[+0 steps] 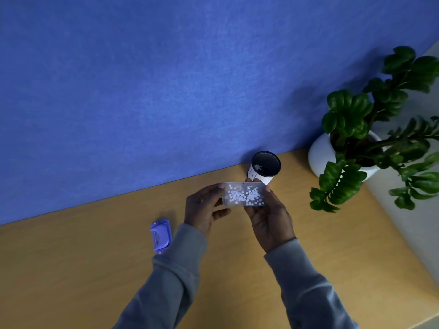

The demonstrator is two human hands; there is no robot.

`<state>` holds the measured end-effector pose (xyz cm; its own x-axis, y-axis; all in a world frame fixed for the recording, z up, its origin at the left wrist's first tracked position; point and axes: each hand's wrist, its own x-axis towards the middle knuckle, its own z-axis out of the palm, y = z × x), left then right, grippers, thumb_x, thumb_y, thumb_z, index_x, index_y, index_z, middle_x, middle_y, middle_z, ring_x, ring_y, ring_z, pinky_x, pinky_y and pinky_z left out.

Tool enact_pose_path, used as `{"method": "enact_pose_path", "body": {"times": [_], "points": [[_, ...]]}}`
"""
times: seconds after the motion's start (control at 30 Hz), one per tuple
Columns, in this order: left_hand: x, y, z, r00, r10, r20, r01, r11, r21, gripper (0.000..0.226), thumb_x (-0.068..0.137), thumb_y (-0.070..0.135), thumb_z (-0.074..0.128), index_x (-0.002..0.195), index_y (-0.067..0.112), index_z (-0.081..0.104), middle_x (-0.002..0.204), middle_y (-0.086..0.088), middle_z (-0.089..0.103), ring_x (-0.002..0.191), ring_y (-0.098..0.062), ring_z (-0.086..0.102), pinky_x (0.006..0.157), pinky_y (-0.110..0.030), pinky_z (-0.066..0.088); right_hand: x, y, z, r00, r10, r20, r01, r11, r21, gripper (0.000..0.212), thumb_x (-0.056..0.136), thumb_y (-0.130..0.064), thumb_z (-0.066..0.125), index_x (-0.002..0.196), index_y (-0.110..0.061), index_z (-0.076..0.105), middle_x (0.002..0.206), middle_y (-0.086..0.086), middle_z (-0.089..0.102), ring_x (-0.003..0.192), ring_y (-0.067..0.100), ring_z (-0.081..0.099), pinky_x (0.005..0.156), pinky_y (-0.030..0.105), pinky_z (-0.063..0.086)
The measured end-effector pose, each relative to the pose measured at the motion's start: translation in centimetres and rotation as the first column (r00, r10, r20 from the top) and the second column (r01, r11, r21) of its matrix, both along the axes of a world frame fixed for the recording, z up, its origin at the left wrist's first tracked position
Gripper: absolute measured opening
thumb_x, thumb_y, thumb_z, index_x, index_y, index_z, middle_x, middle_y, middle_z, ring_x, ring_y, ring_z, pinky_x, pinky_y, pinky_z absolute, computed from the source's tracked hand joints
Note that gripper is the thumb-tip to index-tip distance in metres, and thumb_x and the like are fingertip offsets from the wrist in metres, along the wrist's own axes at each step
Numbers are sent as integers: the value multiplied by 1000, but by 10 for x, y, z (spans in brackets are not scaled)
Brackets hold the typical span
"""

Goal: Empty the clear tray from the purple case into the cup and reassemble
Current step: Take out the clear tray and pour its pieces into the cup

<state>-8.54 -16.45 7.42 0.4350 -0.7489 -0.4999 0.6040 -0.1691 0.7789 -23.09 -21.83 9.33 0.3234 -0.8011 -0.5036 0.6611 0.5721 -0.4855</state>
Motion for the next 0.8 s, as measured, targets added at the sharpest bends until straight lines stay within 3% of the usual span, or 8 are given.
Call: {"method": "enact_pose_path", "body": {"times": [0.17, 0.23, 0.3, 0.4, 0.5, 0.6, 0.7, 0.8], "points": [[-4, -15, -4, 998, -37, 43, 37, 999, 5, 27, 77, 40, 83, 91, 17, 83, 91, -8, 81, 77, -19, 76, 60, -31, 59, 0, -14, -2, 999, -52, -16, 53, 998, 47, 45, 104, -11, 48, 141, 15, 45, 139, 31, 59, 132, 37, 56, 98, 40, 57], [-3, -22, -7, 992, -16, 126, 11, 999, 39, 35, 75, 51, 78, 91, 20, 82, 87, 0, 80, 74, -14, 72, 61, -30, 58, -1, -23, -3, 998, -68, -10, 69, 997, 47, 44, 105, -10, 46, 142, 14, 45, 141, 30, 57, 134, 37, 55, 105, 44, 52], [-2, -29, -11, 950, -1, 313, -27, 996, 84, 34, 72, 62, 70, 87, 34, 80, 84, 12, 78, 72, -5, 70, 64, -31, 59, -3, -33, -4, 996, -92, 21, 91, 995, 44, 43, 106, -9, 44, 143, 12, 44, 144, 30, 55, 136, 37, 54, 114, 47, 44], [0, -36, -22, 743, -55, 668, -33, 992, 118, 32, 78, 67, 60, 96, 44, 73, 98, 19, 74, 91, 2, 68, 83, -27, 57, -3, -49, -2, 990, -137, 27, 137, 990, 24, 41, 106, -7, 44, 142, 12, 46, 142, 31, 56, 131, 36, 58, 108, 46, 50], [5, -42, -44, 534, -174, 827, 8, 979, 201, 53, 89, 54, 63, 130, 20, 66, 127, 0, 70, 121, -20, 61, 105, -36, 49, -4, -65, -3, 984, -177, -17, 177, 984, 6, 40, 105, -7, 46, 140, 12, 47, 140, 30, 58, 128, 36, 60, 97, 43, 56], [13, -45, -65, 364, -321, 874, 57, 945, 323, 65, 92, 53, 60, 146, 17, 52, 140, -6, 63, 135, -25, 49, 111, -30, 38, -6, -79, -5, 980, -194, -53, 193, 981, -18, 40, 104, -8, 47, 139, 12, 48, 141, 29, 56, 131, 38, 57, 98, 43, 55], [17, -45, -85, 204, -415, 887, 76, 910, 408, 70, 94, 53, 55, 150, 13, 44, 143, -10, 59, 135, -31, 47, 112, -41, 42, -7, -92, -5, 975, -217, -55, 215, 975, -49, 29, 104, -7, 47, 130, 4, 54, 130, 26, 59, 117, 32, 63, 87, 37, 62], [19, -42, -104, 80, -538, 839, 47, 843, 535, 75, 97, 59, 41, 156, 12, 34, 156, -10, 46, 145, -31, 37, 120, -45, 31, -7, -101, -13, 959, -274, -78, 270, 961, -53, 27, 104, -8, 49, 128, 4, 55, 125, 23, 62, 113, 31, 65, 84, 35, 63]]}}
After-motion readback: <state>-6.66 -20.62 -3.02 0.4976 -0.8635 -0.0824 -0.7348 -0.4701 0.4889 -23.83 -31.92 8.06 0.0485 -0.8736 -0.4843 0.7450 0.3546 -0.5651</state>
